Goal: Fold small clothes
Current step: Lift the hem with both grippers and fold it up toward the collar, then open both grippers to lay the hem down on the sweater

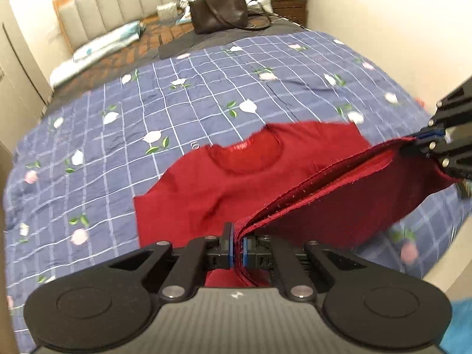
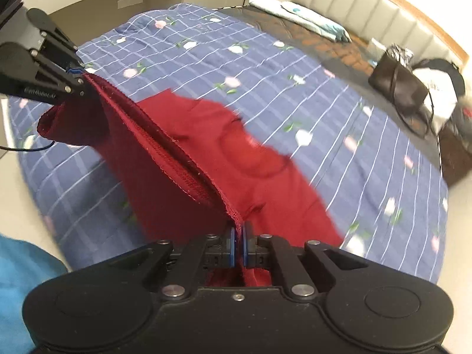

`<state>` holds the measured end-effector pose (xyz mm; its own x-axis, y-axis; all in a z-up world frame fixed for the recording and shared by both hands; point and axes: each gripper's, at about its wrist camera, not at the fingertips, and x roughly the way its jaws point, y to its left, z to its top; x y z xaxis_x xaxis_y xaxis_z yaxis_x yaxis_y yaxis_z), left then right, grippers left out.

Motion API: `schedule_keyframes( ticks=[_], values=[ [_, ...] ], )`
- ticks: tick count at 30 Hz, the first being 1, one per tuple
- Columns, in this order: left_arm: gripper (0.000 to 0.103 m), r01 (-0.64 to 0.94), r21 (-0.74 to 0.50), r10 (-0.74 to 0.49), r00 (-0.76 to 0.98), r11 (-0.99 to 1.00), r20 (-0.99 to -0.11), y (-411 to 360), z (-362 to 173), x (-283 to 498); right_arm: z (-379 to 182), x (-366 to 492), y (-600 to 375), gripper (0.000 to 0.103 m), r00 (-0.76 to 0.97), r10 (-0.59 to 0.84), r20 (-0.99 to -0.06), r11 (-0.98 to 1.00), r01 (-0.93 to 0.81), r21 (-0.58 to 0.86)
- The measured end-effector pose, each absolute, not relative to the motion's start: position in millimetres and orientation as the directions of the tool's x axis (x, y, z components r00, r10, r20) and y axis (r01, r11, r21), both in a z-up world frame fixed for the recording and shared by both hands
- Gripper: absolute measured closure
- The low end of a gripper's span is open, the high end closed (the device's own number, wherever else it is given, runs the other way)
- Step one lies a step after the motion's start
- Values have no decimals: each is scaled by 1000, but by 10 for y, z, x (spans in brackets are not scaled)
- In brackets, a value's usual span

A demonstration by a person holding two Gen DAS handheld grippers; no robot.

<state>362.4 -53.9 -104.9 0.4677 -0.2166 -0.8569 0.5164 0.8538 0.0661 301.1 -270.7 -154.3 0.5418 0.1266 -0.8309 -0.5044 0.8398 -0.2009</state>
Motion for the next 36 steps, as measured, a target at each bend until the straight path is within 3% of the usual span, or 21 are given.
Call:
schedule_keyframes(
  ticks=[12,21,22,24,26,28,31,36],
  values=[
    [98,408,7,-163,381,913,-910,-818,-1548,5247,-1901,4739,-3071,98,491,155,-858,870,-478,-116],
    [93,315,-21,-124,310,949,-943,-920,-1973,5762,-2292,5243,-3149,93,434,155,-888,900,-432,-54],
    [88,299,-26,-122,308,954,-944,-909,-1990,5780,-2325,5257,-3157,91,432,149,-889,902,-427,-57],
    [69,269,-27,-111,304,963,-946,-884,-2020,5816,-2372,5281,-3189,84,432,139,-891,909,-413,-59],
    [44,245,-22,-100,310,969,-946,-848,-2012,5839,-2403,5290,-3244,79,439,126,-889,919,-390,-62],
    [31,226,-35,-109,321,973,-941,-806,-2001,5850,-2419,5285,-3310,62,449,119,-885,929,-365,-60],
    [21,173,-57,-113,338,983,-934,-710,-1985,5839,-2444,5219,-3423,45,465,113,-878,944,-325,-50],
    [14,137,-89,-131,345,987,-929,-627,-2041,5698,-2594,5026,-3555,32,447,104,-888,960,-278,-28]
  ],
)
